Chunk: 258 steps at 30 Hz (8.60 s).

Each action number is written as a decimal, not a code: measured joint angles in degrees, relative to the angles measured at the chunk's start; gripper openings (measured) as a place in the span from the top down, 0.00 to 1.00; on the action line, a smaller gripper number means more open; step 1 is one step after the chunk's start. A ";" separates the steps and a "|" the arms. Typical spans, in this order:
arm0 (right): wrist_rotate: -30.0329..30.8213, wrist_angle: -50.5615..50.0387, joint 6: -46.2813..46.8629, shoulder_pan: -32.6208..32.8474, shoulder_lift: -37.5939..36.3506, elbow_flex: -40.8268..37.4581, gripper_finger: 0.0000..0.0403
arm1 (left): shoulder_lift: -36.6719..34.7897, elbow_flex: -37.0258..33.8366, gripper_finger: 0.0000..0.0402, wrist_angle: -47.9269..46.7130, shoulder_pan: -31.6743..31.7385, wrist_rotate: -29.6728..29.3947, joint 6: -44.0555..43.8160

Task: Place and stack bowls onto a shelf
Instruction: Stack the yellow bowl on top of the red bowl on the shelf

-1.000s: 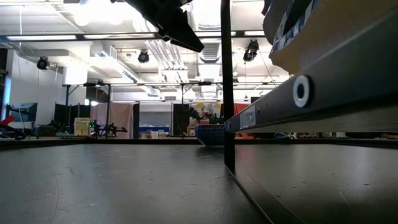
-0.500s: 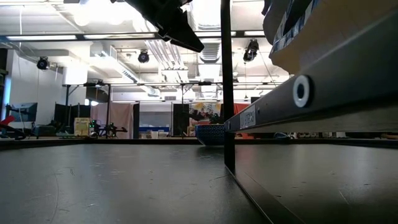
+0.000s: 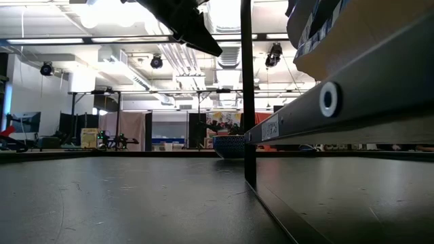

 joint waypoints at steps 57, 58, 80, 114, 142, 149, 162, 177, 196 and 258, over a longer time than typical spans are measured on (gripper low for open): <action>10.41 -6.47 -33.47 -25.44 -12.91 -2.12 0.84 | 25.66 8.88 0.47 -1.69 17.33 16.71 13.87; 10.41 -6.47 -33.82 -25.44 -12.91 -2.12 0.84 | 25.66 8.69 0.47 -1.88 17.33 16.71 13.62; 10.50 -6.06 -33.44 -25.39 -12.96 -2.12 0.84 | 31.67 11.29 0.62 -2.82 17.36 13.49 13.35; 7.14 -6.14 -29.85 -26.04 -11.87 -3.42 0.61 | 29.47 18.86 0.98 -9.28 11.57 43.46 5.05; -11.10 28.96 -67.29 -35.03 -25.55 -32.60 0.55 | 26.80 18.49 0.98 -2.71 2.07 62.01 11.55; -18.47 35.86 -68.24 -35.03 -25.42 -32.51 0.59 | 26.77 18.49 0.98 -3.36 0.60 64.77 15.92; -26.07 45.89 -77.34 -35.10 -19.87 -32.59 0.59 | 26.77 18.55 0.98 -1.55 -0.66 66.28 18.45; -32.82 50.32 -83.55 -35.07 -13.68 -32.59 0.66 | 26.78 18.53 0.98 -1.23 -1.16 67.61 19.16; -38.01 51.01 -83.79 -35.77 -13.37 -32.59 0.88 | 26.78 18.70 0.79 0.09 -1.03 65.93 19.63; -36.57 25.92 6.11 -15.53 -19.00 -23.23 0.97 | 26.75 18.97 0.46 6.54 6.30 33.84 4.42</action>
